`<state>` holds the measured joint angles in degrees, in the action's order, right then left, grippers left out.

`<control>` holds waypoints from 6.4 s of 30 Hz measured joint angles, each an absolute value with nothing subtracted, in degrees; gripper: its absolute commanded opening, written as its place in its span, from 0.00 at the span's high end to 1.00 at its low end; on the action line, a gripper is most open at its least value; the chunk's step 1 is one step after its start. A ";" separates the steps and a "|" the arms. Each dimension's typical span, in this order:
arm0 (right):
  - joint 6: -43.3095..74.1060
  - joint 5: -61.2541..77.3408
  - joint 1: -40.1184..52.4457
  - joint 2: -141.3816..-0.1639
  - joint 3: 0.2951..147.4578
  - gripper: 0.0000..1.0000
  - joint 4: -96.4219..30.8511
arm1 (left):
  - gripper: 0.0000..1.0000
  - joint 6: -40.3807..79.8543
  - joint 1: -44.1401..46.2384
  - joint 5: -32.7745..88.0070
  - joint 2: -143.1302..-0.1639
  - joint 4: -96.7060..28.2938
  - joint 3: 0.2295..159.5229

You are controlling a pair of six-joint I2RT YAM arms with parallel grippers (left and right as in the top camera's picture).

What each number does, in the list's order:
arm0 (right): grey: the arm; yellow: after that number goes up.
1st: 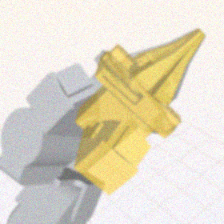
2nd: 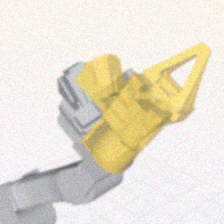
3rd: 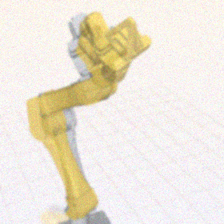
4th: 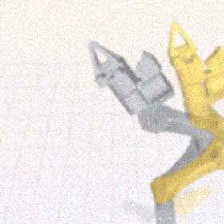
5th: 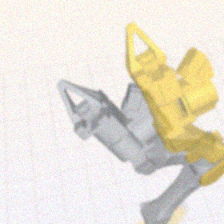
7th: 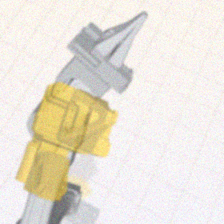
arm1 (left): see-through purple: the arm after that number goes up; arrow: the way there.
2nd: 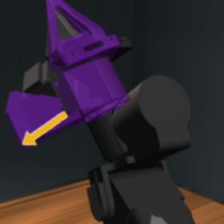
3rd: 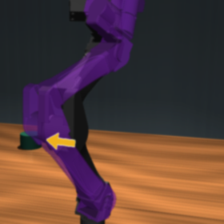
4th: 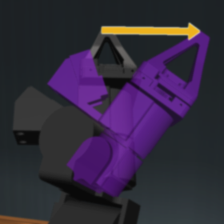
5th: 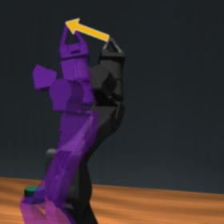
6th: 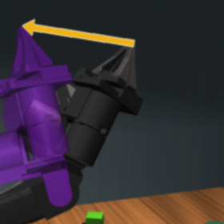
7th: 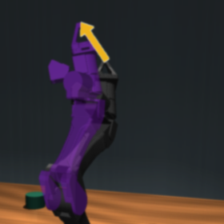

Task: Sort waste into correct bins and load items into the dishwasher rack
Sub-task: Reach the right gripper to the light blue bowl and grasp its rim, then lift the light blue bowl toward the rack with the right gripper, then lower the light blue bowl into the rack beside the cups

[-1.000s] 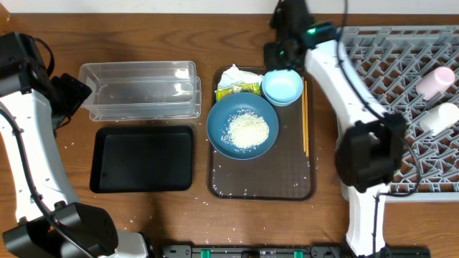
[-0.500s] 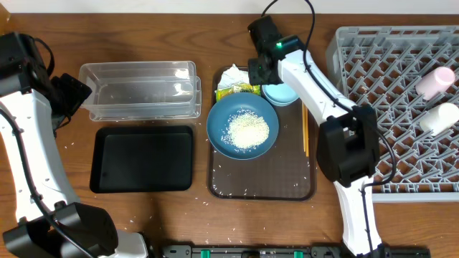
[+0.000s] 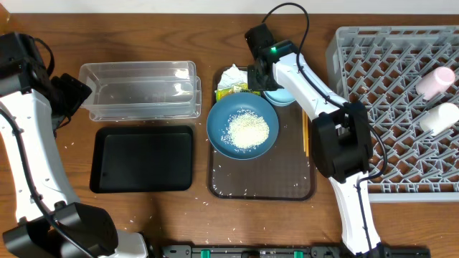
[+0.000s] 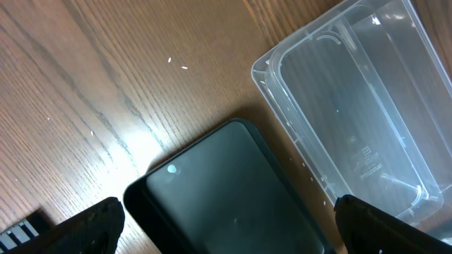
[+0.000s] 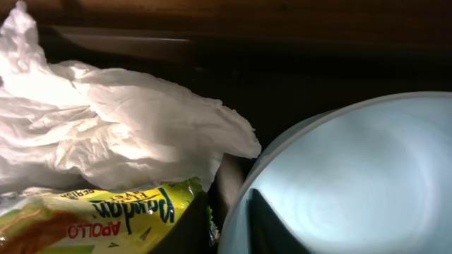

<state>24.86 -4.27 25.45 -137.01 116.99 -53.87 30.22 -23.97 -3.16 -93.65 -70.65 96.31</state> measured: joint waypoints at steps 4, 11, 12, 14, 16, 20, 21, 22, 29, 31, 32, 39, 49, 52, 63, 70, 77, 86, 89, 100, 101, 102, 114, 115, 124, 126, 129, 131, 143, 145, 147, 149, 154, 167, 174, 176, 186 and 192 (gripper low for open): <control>24.86 -4.40 25.45 -137.01 118.28 0.99 -55.83 | 0.02 30.22 -23.97 -3.16 -93.62 -70.65 96.31; 24.91 -4.32 24.43 -137.01 128.09 0.99 -64.99 | 0.02 30.22 -23.97 -3.18 -93.62 -70.65 96.31; 24.69 -4.27 24.05 -137.01 130.30 0.99 -66.61 | 0.02 30.22 -23.97 -3.16 -93.62 -70.65 96.31; 23.55 -4.25 22.98 -137.01 135.20 0.99 -70.15 | 0.02 30.22 -23.97 -3.16 -93.62 -70.65 96.31; 22.31 -3.99 21.87 -137.01 140.16 0.99 -73.34 | 0.02 30.22 -23.97 -3.16 -93.62 -70.65 96.31; 19.59 -3.33 17.69 -136.99 150.23 0.99 -79.26 | 0.02 30.22 -23.97 -3.16 -93.62 -70.65 96.31; 18.94 -2.94 16.29 -136.99 152.09 0.99 -80.44 | 0.02 30.22 -23.97 -3.16 -93.65 -70.65 96.31; 18.28 -2.22 14.41 -136.99 153.97 0.99 -81.60 | 0.02 30.22 -23.97 -3.18 -93.65 -70.63 96.31; 11.16 12.47 -3.07 -136.99 160.09 0.99 -84.66 | 0.02 30.22 -23.97 -3.16 -93.65 -70.65 96.31; 8.54 20.01 -9.30 -136.99 159.98 0.99 -84.62 | 0.02 30.22 -23.97 -3.16 -93.65 -70.65 96.31; 7.46 23.22 -11.88 -136.99 159.65 0.99 -84.55 | 0.02 30.22 -23.97 -3.16 -93.62 -70.65 96.31; 2.83 37.26 -24.95 -136.99 153.88 0.99 -80.12 | 0.02 30.22 -23.97 -3.16 -93.62 -70.65 96.31; 2.20 55.40 -38.50 -136.99 145.03 0.99 -59.53 | 0.02 30.22 -23.97 -3.16 -93.65 -70.65 96.31; 2.79 58.24 -41.50 -136.99 141.95 0.99 -55.53 | 0.02 30.22 -23.97 -3.16 -93.65 -70.65 96.31; 5.30 64.34 -46.68 -136.99 128.73 0.99 -41.41 | 0.02 30.22 -23.97 -3.18 -93.65 -70.65 96.31; 10.26 67.35 -47.77 -136.99 122.76 0.99 -29.39 | 0.02 30.22 -23.97 -3.18 -93.62 -70.63 96.31; 13.69 68.47 -47.77 -136.99 120.22 0.99 -25.45 | 0.02 30.22 -23.97 -3.16 -93.62 -70.65 96.31; 17.65 69.14 -48.53 -136.99 120.20 0.96 -26.15 | 0.02 30.22 -23.97 -3.18 -93.65 -70.65 96.31; 18.94 69.47 -49.76 -136.99 120.20 0.95 -28.03 | 0.02 30.22 -23.97 -3.16 -93.65 -70.65 96.31; 18.63 65.43 -54.94 -136.81 120.18 0.92 -42.24 | 0.02 30.22 -23.97 -3.16 -93.62 -70.65 96.31; 18.61 64.47 -55.07 -136.49 120.18 0.92 -43.72 | 0.02 30.22 -23.97 -3.16 -93.65 -70.65 96.31; 18.61 63.02 -55.24 -135.87 120.11 0.90 -45.34 | 0.02 30.22 -23.97 -3.16 -93.62 -70.67 96.31; 20.40 44.03 -57.08 -119.87 119.87 0.81 -58.96 | 0.02 30.22 -23.97 -3.16 -93.62 -70.65 96.31; 20.47 43.29 -56.97 -118.76 119.90 0.78 -58.89 | 0.02 30.22 -23.97 -3.18 -93.62 -70.65 96.31; 21.93 33.74 -50.78 -116.64 119.90 0.69 -55.64 | 0.02 30.22 -23.97 -3.18 -93.62 -70.63 96.31; 22.11 29.63 -48.49 -116.64 119.90 0.74 -54.48 | 0.02 30.22 -23.97 -3.18 -93.62 -70.65 96.31; 22.39 22.83 -44.93 -116.88 119.90 0.78 -52.75 | 0.02 30.22 -23.97 -3.16 -93.62 -70.65 96.31; 22.57 19.11 -42.92 -117.36 119.90 0.76 -51.40 | 0.02 30.22 -23.97 -3.16 -93.62 -70.65 96.31; 22.61 -0.16 -37.01 -126.23 119.90 0.73 -48.21 | 0.02 30.22 -23.97 -3.16 -93.62 -70.65 96.31; 22.57 -1.89 -37.01 -127.13 119.87 0.75 -49.30 | 0.02 30.22 -23.97 -3.18 -93.62 -70.65 96.31; 22.59 -3.25 -37.04 -127.22 119.83 0.75 -50.24 | 0.02 30.22 -23.97 -3.18 -93.62 -70.63 96.31; 22.59 -4.03 -37.15 -127.13 119.85 0.75 -51.35 | 0.02 30.22 -23.97 -3.18 -93.65 -70.65 96.31; 22.59 -4.71 -37.21 -126.85 119.85 0.75 -54.74 | 0.02 30.22 -23.97 -3.18 -93.62 -70.65 96.31; 22.59 -2.98 -37.30 -124.79 119.85 0.73 -55.92 | 0.02 30.24 -23.97 -3.18 -93.65 -70.65 96.31; 22.57 -2.96 -37.30 -124.77 119.63 0.74 -56.07 | 0.02 30.22 -23.97 -3.16 -93.65 -70.65 96.31; 22.57 -2.96 -37.30 -124.75 119.11 0.74 -55.59 | 0.02 30.22 -23.97 -3.16 -93.62 -70.65 96.31; 22.33 -0.71 -36.97 -124.75 112.73 0.84 -51.20 | 0.02 30.22 -23.97 -3.16 -93.65 -70.65 96.31; 22.35 -0.19 -36.99 -124.75 112.25 0.87 -48.47 | 0.02 30.22 -23.97 -3.16 -93.62 -70.65 96.31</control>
<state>22.35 -0.19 -36.99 -124.75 112.25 -48.47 30.22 -23.97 -3.16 -93.62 -70.65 96.31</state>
